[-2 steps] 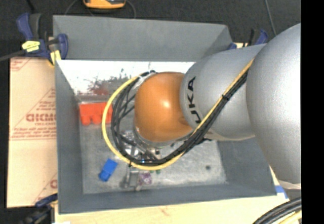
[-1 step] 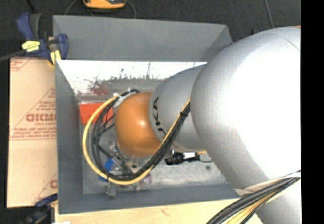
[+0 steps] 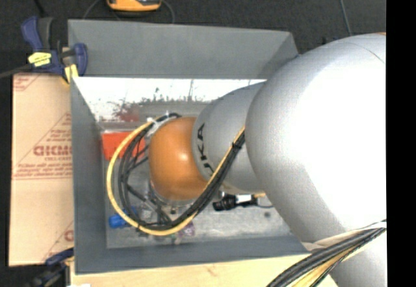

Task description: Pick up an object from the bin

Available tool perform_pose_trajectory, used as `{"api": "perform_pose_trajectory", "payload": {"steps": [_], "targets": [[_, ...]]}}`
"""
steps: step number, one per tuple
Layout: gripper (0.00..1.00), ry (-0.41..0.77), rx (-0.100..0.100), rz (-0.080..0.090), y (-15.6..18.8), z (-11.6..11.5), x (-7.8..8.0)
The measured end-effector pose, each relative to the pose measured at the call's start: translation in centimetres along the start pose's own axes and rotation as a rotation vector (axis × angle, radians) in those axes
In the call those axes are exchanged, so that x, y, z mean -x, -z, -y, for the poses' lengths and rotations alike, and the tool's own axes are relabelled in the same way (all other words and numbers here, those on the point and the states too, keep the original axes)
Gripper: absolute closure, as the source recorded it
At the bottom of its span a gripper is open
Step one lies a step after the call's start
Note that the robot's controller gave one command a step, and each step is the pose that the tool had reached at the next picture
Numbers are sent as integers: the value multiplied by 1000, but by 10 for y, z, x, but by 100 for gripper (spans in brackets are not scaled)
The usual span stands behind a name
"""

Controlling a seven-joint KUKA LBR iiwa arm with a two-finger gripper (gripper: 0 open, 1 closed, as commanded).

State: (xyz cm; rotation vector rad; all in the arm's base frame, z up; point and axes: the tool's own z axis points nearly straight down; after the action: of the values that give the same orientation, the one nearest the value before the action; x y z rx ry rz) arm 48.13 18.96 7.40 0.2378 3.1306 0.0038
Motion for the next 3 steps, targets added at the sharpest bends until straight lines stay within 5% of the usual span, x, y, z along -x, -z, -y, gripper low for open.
{"api": "perform_pose_trajectory", "payload": {"steps": [1,2,3], "targets": [[0,-2,0,1,0,0,1],[0,-74,1,1,1,-35,-2],[100,-79,1,1,1,-34,-2]]}}
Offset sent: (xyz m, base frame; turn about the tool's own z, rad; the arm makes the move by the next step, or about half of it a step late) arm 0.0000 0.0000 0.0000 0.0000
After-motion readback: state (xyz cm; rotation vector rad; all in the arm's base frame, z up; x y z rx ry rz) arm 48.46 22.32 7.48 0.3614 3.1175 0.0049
